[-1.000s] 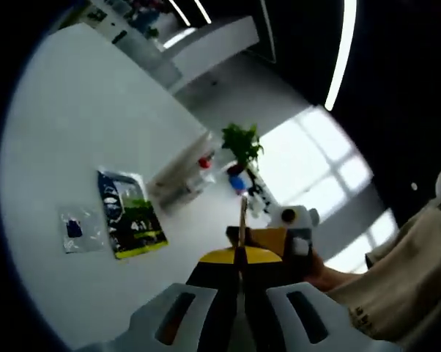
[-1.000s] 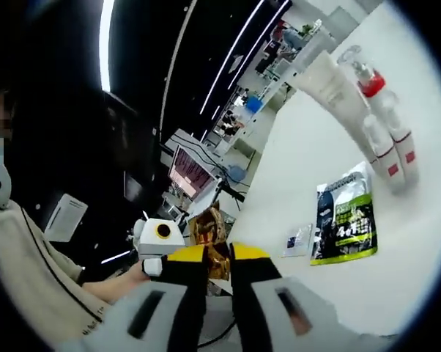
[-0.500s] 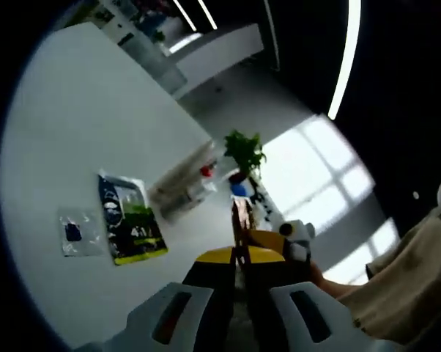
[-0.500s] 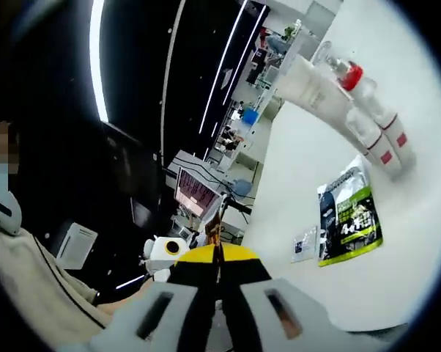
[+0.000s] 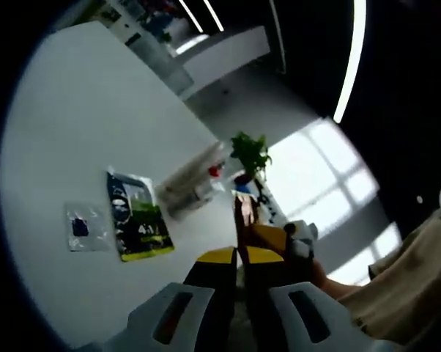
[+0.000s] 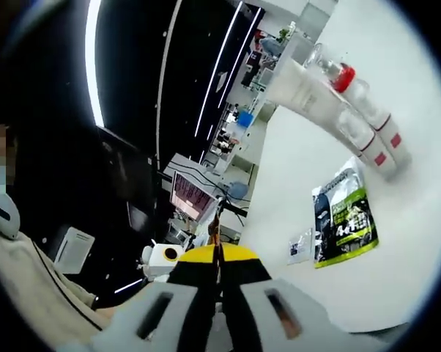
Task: Arrange the skincare products in the storage area until every visible bottle or jar stands upright without overlapping.
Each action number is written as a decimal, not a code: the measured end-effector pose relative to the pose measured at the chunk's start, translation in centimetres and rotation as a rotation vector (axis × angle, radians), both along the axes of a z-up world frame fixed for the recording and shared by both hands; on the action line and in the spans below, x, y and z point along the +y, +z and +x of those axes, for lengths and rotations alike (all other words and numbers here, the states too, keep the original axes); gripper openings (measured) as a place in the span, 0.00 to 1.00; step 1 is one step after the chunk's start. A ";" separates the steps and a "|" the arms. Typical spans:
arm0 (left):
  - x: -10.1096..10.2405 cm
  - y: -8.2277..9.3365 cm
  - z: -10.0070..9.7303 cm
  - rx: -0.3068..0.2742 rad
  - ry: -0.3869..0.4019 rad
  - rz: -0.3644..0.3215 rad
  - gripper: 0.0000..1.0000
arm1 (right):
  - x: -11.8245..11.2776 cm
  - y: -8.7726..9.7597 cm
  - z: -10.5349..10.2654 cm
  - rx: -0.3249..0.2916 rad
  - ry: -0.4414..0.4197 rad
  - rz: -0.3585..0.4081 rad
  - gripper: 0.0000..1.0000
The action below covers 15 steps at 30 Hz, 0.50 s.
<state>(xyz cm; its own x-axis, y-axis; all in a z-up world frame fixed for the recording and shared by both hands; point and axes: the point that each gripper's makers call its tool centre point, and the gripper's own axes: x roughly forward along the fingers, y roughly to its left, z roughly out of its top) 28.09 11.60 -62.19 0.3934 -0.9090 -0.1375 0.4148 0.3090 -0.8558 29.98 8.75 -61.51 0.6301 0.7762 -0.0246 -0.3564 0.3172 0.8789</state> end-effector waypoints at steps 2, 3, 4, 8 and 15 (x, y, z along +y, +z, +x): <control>0.0 -0.1 0.0 0.003 0.004 0.000 0.00 | 0.1 -0.1 0.0 0.000 0.001 -0.004 0.01; 0.0 0.0 0.0 0.006 0.006 -0.005 0.00 | 0.0 -0.1 0.0 0.002 0.001 -0.005 0.01; 0.0 0.0 0.0 0.008 0.007 -0.011 0.00 | 0.0 -0.1 0.0 0.003 0.002 -0.004 0.01; 0.0 0.1 -0.2 0.022 0.003 -0.024 0.00 | 0.0 -0.3 0.0 0.003 0.004 -0.008 0.01; 0.1 -0.1 -0.3 0.053 -0.002 -0.030 0.00 | 0.2 -0.5 0.0 0.003 0.021 -0.018 0.02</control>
